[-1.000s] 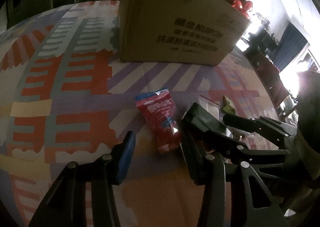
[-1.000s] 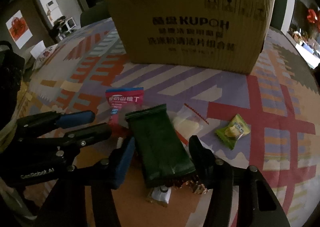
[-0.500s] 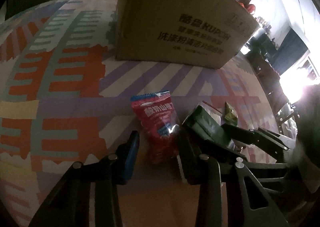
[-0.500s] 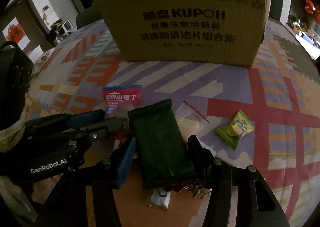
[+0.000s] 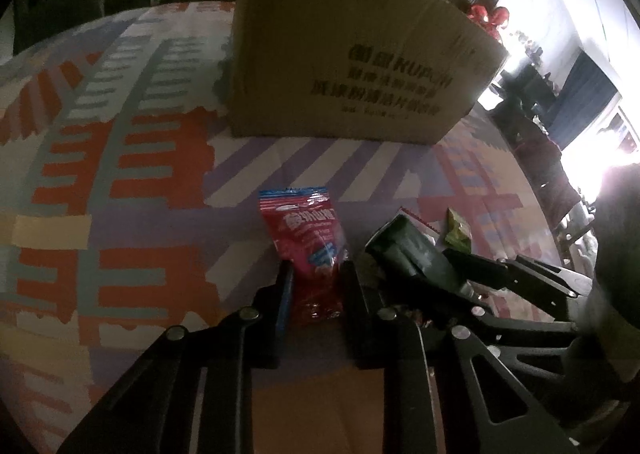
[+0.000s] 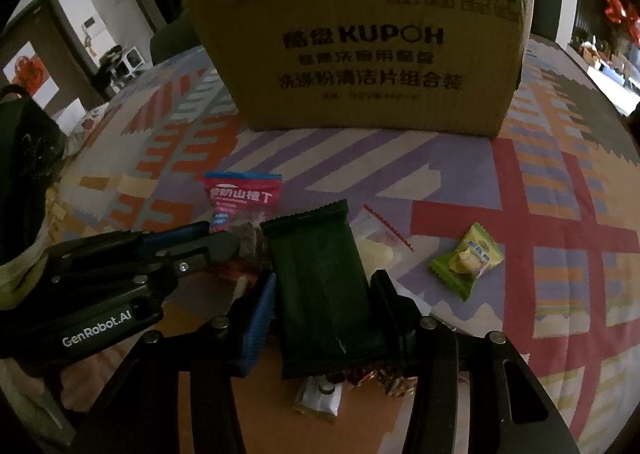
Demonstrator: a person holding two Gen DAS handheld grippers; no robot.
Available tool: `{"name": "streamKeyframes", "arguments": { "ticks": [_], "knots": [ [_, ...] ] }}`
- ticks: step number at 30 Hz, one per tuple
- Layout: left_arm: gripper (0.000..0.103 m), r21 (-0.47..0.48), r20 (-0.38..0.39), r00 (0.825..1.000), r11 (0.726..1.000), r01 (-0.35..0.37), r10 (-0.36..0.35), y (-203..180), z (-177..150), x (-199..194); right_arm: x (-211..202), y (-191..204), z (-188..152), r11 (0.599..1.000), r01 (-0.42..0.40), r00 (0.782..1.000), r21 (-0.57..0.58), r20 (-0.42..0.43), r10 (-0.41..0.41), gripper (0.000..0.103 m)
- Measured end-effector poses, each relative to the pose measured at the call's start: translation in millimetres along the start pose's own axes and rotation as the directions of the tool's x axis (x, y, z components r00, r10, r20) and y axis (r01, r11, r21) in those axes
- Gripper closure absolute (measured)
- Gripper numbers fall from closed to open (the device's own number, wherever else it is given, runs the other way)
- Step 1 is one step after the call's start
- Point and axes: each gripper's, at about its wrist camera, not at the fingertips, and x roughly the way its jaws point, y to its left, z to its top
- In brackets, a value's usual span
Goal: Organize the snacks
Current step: 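Grasp the red candy bag with the left tool while the right grasps the dark green bar, then carry both snacks over the cardboard box and open both tools to drop them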
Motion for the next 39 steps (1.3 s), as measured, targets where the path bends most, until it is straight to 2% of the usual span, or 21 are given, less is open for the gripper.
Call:
{"name": "streamKeyframes", "arguments": {
  "ticks": [16, 30, 39],
  "knots": [
    [0.081, 0.013, 0.116, 0.993, 0.999, -0.039, 0.037, -29, 6, -53, -59, 4, 16, 1.000, -0.009, 0.992, -0.028, 0.122, 0.012, 0.054],
    [0.081, -0.008, 0.242, 0.966, 0.996, -0.088, 0.087, -65, 8, -111, -123, 5, 23, 0.996, -0.017, 0.968, -0.083, 0.247, 0.038, 0.053],
    [0.081, 0.011, 0.311, 0.945, 0.994, -0.108, 0.099, -81, 31, -137, -154, 4, 41, 0.996, -0.012, 0.942, -0.086, 0.333, 0.040, 0.054]
  ]
}}
